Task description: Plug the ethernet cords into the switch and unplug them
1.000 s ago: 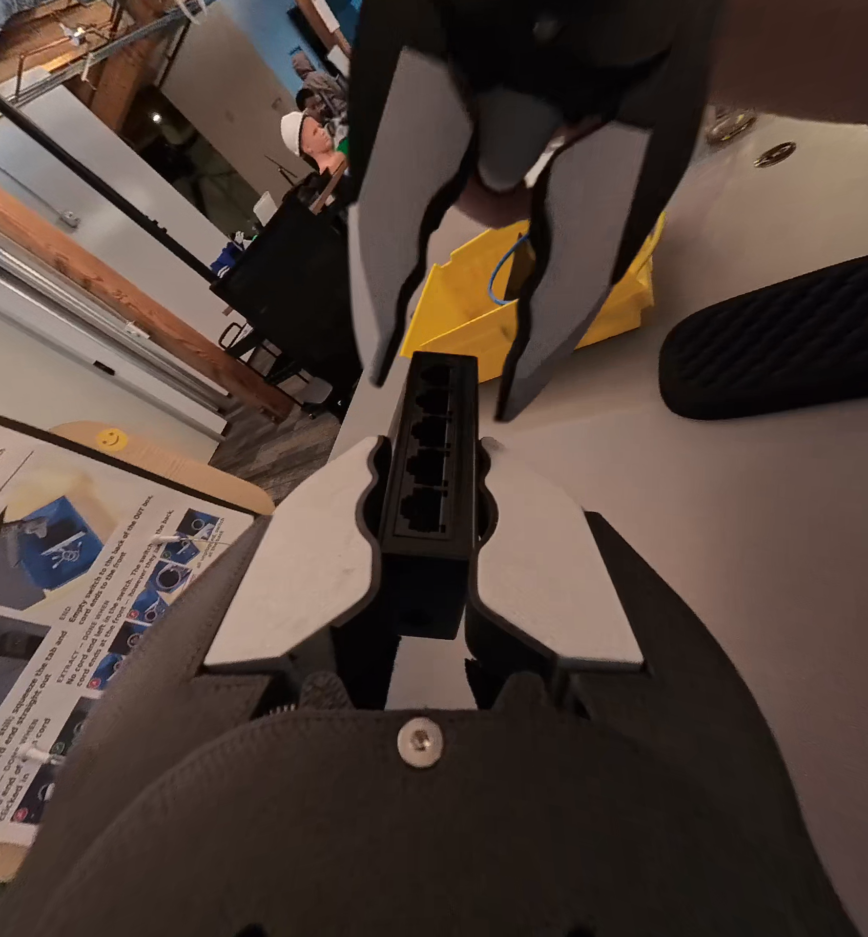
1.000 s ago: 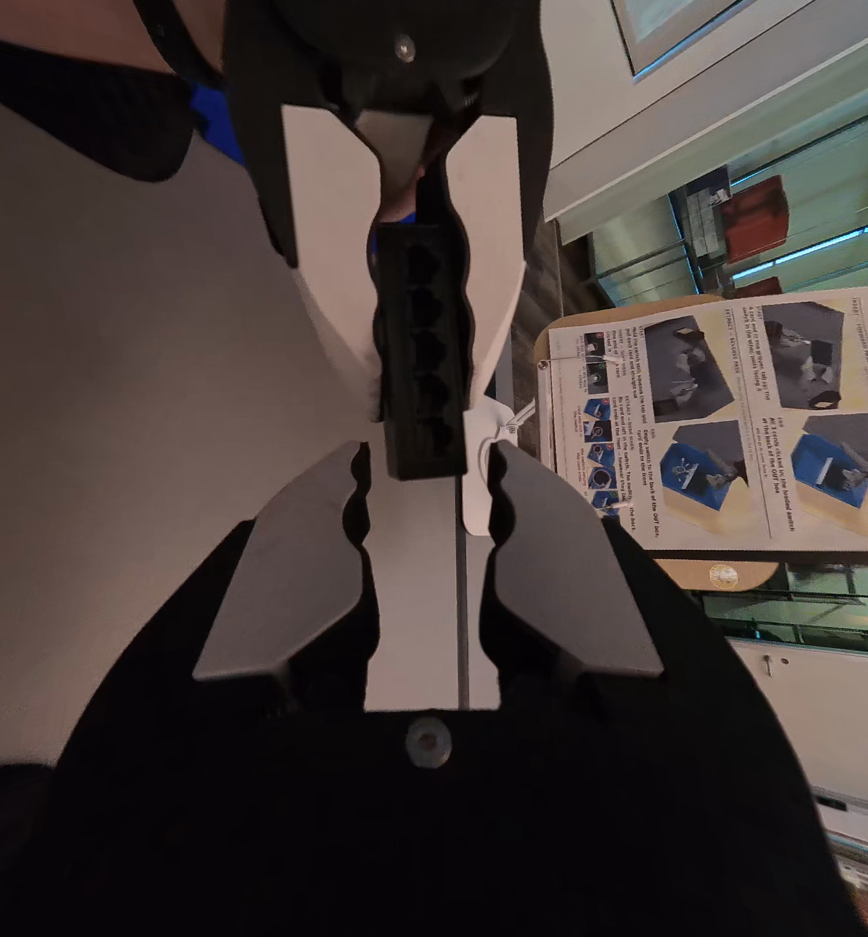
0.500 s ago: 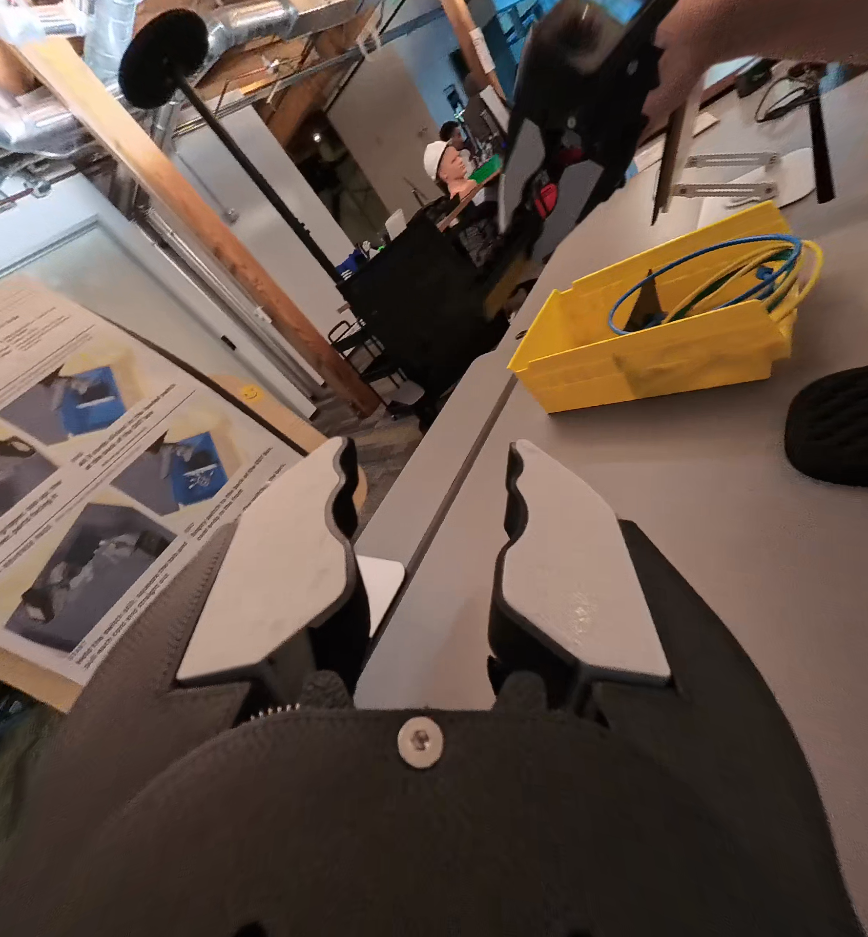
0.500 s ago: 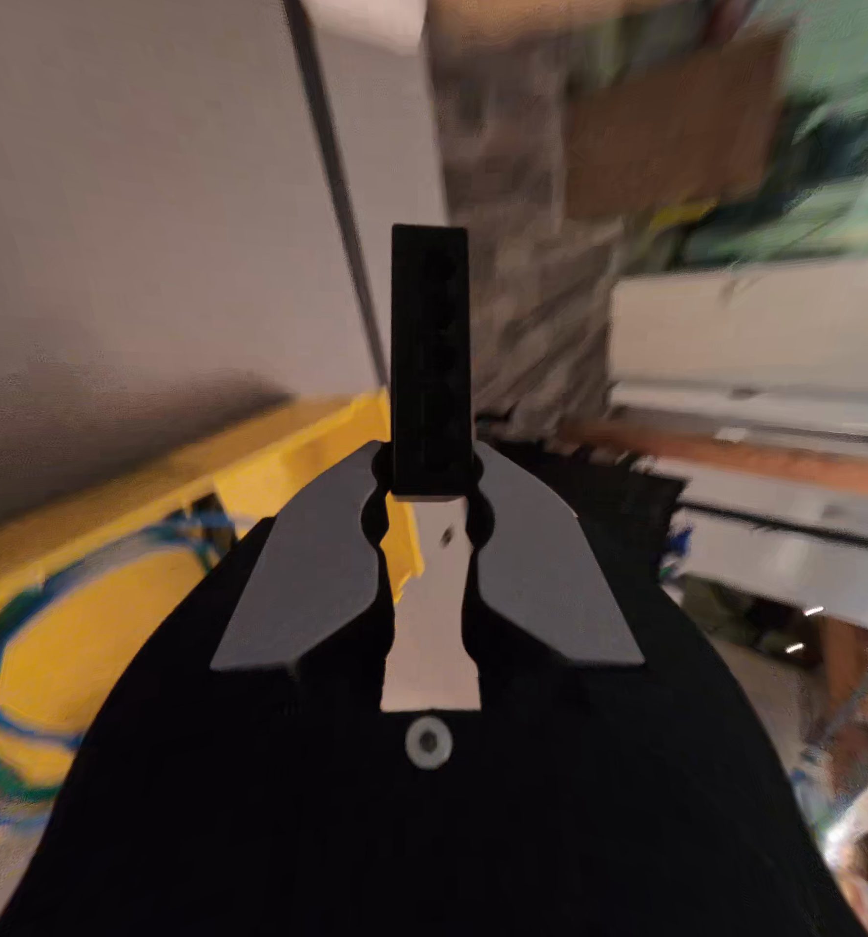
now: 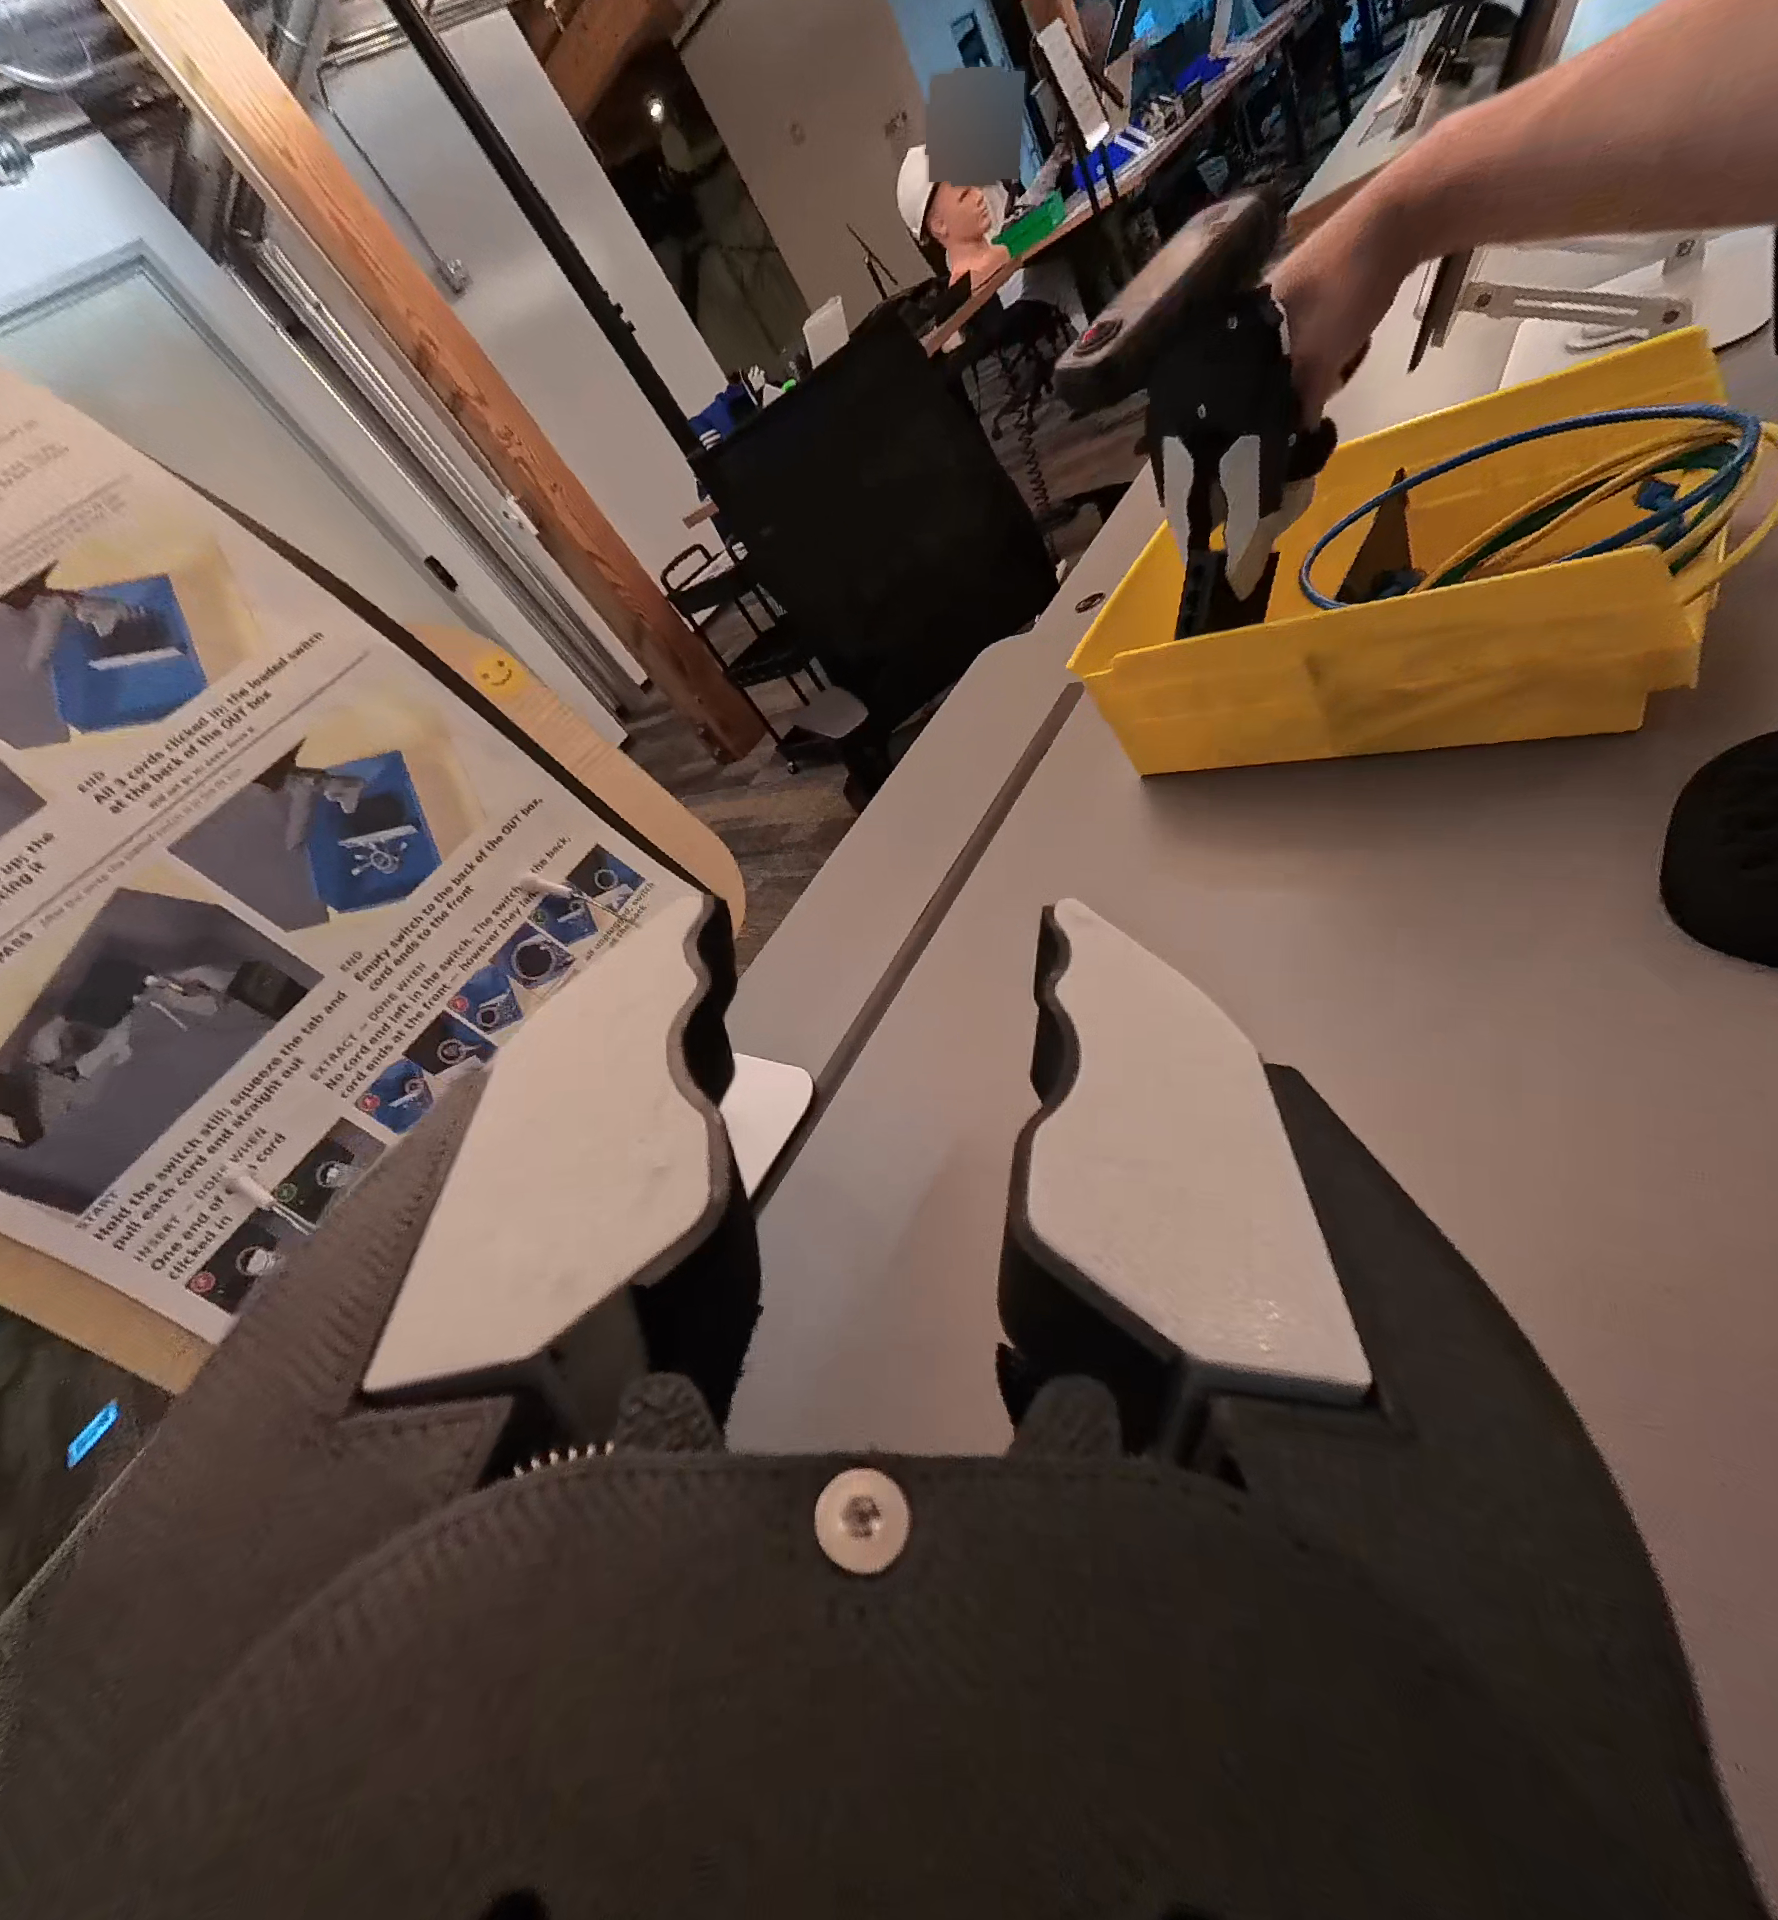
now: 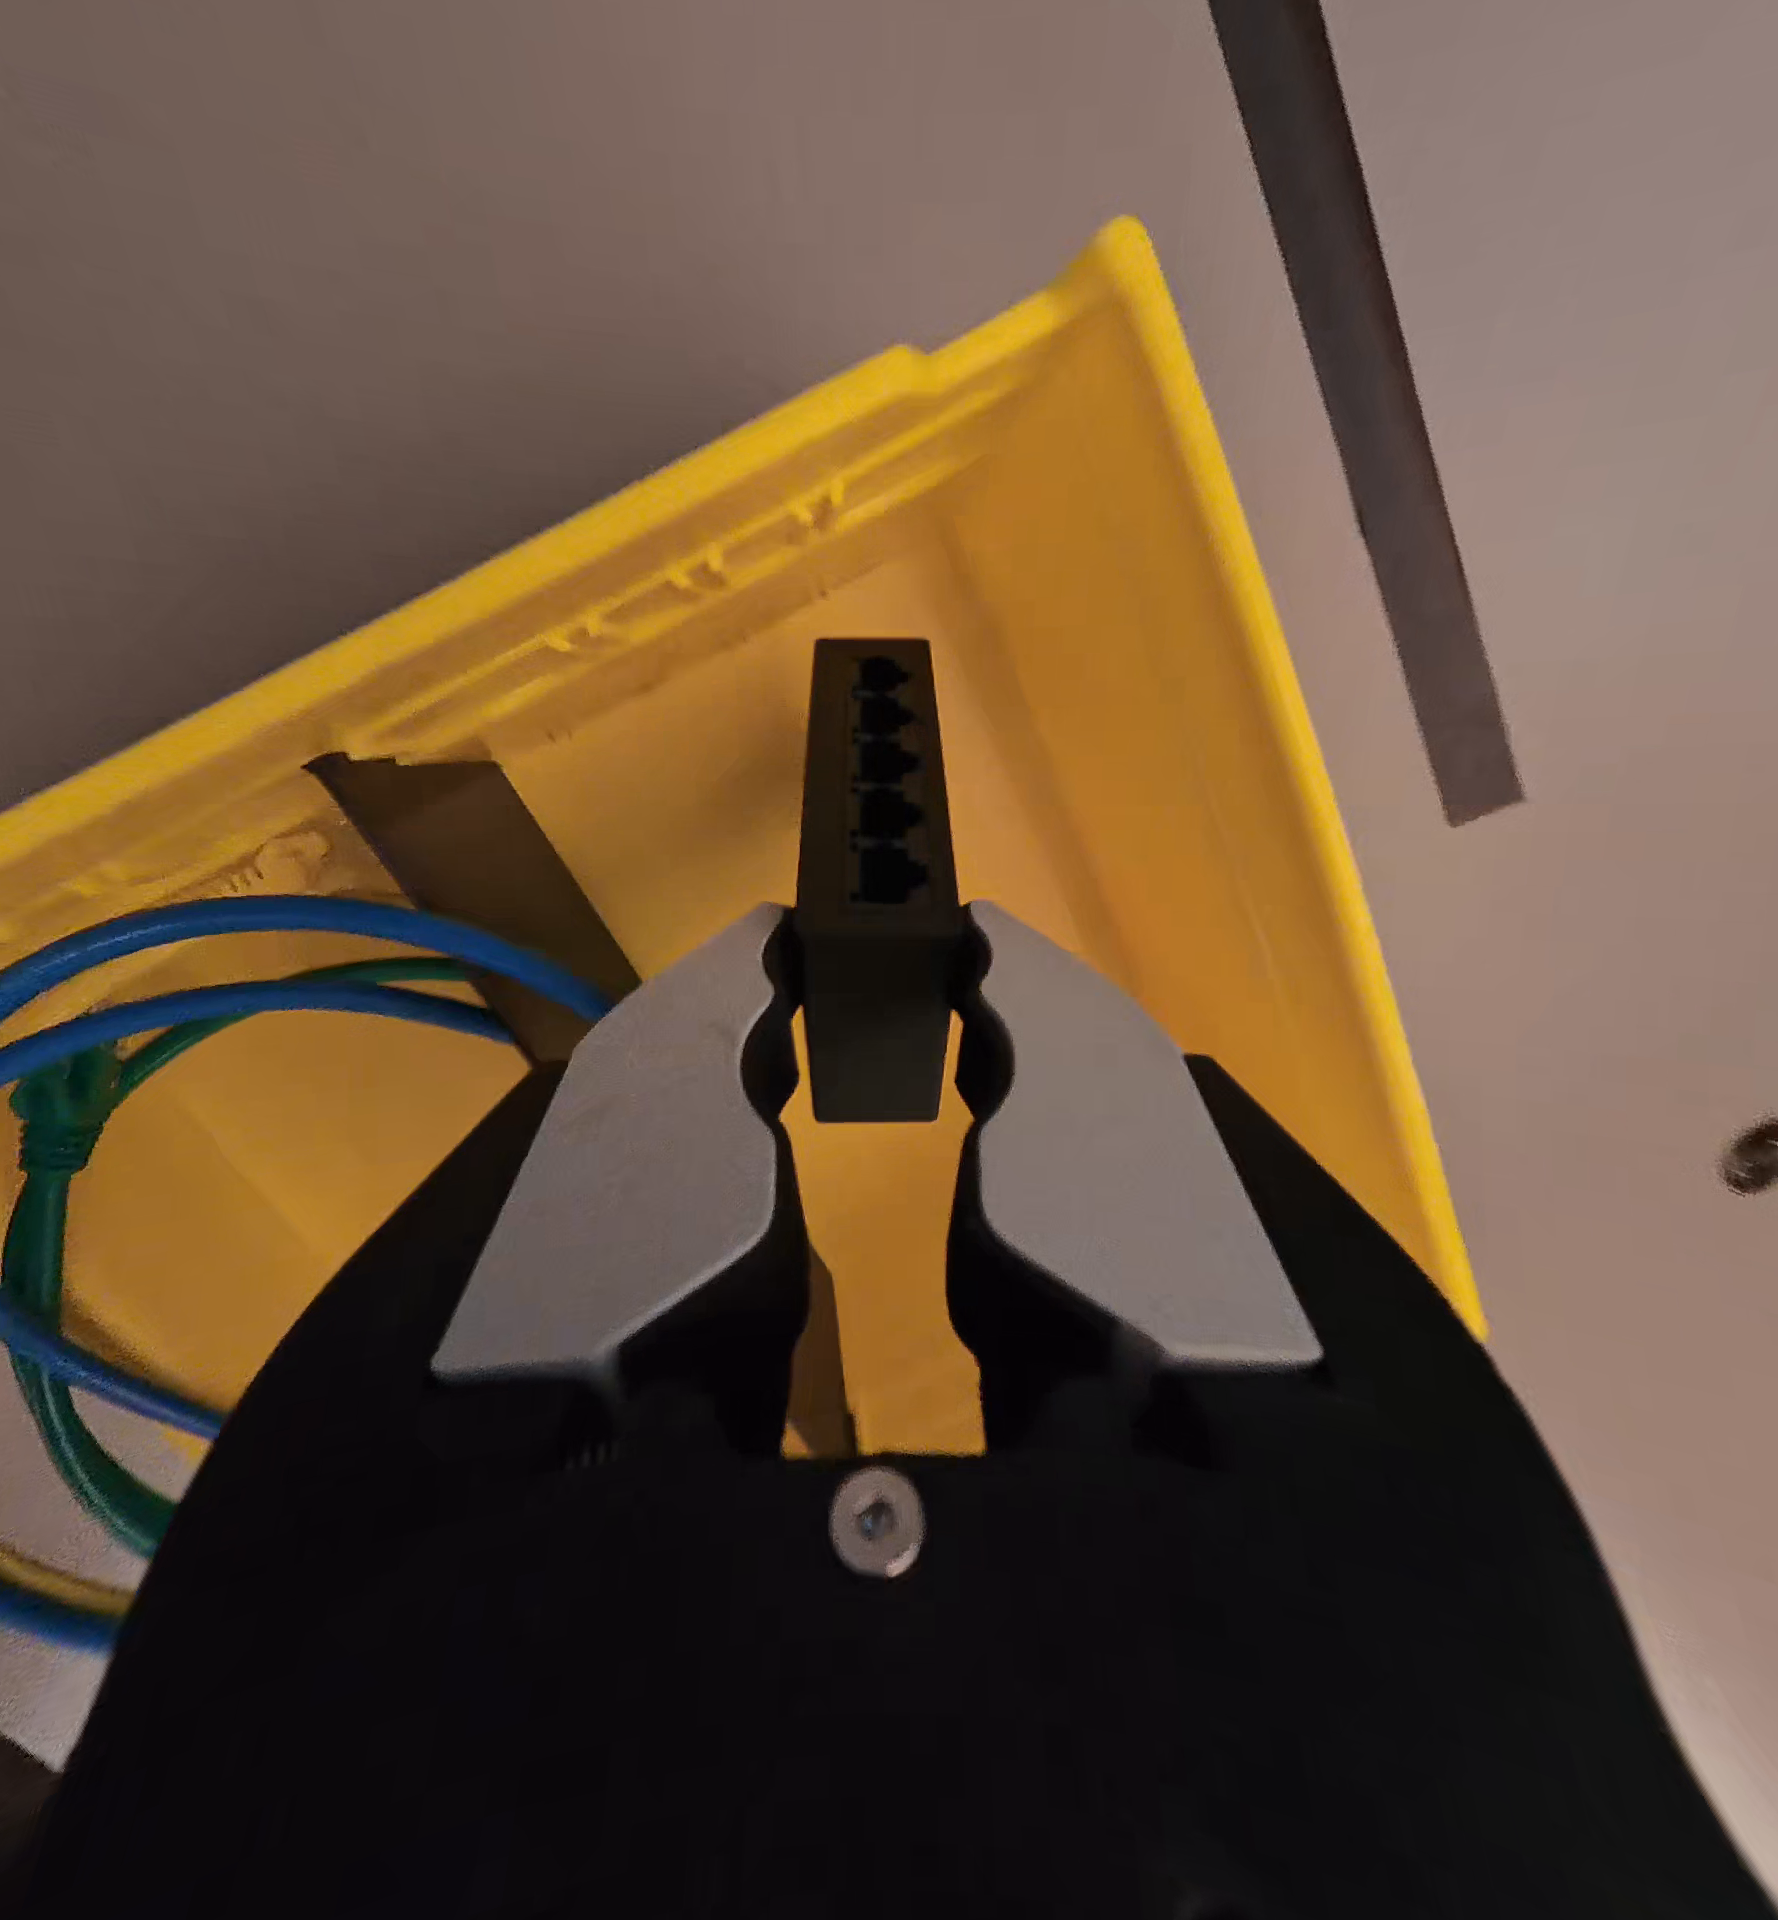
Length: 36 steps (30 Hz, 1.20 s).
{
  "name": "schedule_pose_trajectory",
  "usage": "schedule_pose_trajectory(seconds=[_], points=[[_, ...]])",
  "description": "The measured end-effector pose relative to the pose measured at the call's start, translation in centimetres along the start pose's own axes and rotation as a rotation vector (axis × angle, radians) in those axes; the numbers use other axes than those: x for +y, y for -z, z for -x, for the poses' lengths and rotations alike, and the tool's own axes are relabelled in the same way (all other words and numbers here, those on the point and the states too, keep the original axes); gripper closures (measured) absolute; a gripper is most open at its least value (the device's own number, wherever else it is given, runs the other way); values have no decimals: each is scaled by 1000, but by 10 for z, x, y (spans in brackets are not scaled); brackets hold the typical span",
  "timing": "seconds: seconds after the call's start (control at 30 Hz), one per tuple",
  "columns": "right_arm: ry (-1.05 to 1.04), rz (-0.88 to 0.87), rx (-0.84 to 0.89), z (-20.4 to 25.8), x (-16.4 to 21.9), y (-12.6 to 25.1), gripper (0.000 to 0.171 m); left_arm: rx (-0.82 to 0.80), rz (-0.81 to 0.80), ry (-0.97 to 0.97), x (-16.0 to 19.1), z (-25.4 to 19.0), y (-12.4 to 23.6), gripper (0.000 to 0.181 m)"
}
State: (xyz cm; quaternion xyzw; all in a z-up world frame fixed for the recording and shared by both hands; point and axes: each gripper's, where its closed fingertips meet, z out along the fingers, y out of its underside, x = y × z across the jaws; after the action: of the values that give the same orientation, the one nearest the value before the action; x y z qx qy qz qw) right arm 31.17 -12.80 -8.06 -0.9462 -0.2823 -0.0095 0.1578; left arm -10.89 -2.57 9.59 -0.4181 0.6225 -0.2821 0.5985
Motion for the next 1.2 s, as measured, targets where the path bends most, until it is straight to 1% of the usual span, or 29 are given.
schedule_pose_trajectory(seconds=[0.03,0.1,0.17,0.3,0.4,0.47,0.53,0.63,0.7,0.77,0.8,0.87,0.93,1.0,1.03,1.07,1.13,1.2], points=[[-13,-6,-19,-2,4,-6,143,1,5,3,2,0,-1,127],[0,45,-14,-10,20,-17,142,0,17,2,5,0,-4,127],[5,39,-9,-17,25,-19,143,-3,30,-6,8,-1,-6,127],[56,216,-2,-21,56,-29,142,2,35,-4,11,0,-9,127],[77,217,26,-22,61,-30,142,3,47,24,19,4,-11,126],[102,197,109,-29,59,-26,142,8,47,51,21,6,-10,125],[105,187,183,-32,59,-22,141,47,31,99,18,3,-9,123],[115,151,306,-32,57,-14,136,146,-52,243,2,-2,-2,118],[100,145,381,-31,61,-6,137,188,-113,318,-10,0,7,117],[97,171,490,-31,68,7,138,172,-145,351,-19,8,17,117],[91,181,579,-33,70,19,138,154,-147,356,-22,13,23,116],[78,175,781,-32,71,49,138,82,-134,345,-26,26,38,113],[55,170,986,-24,74,86,138,-27,-108,351,-29,45,61,113],[-17,161,1164,-10,86,123,135,-127,-64,429,-25,66,92,110],[-89,135,1197,0,95,135,128,-162,-57,496,-22,75,111,109],[-187,89,1178,10,107,139,122,-185,-69,560,-18,84,132,107],[-436,-45,1014,28,129,129,118,-270,-67,645,3,106,177,105],[-651,-151,818,40,149,111,118,-416,70,682,50,130,222,104]])
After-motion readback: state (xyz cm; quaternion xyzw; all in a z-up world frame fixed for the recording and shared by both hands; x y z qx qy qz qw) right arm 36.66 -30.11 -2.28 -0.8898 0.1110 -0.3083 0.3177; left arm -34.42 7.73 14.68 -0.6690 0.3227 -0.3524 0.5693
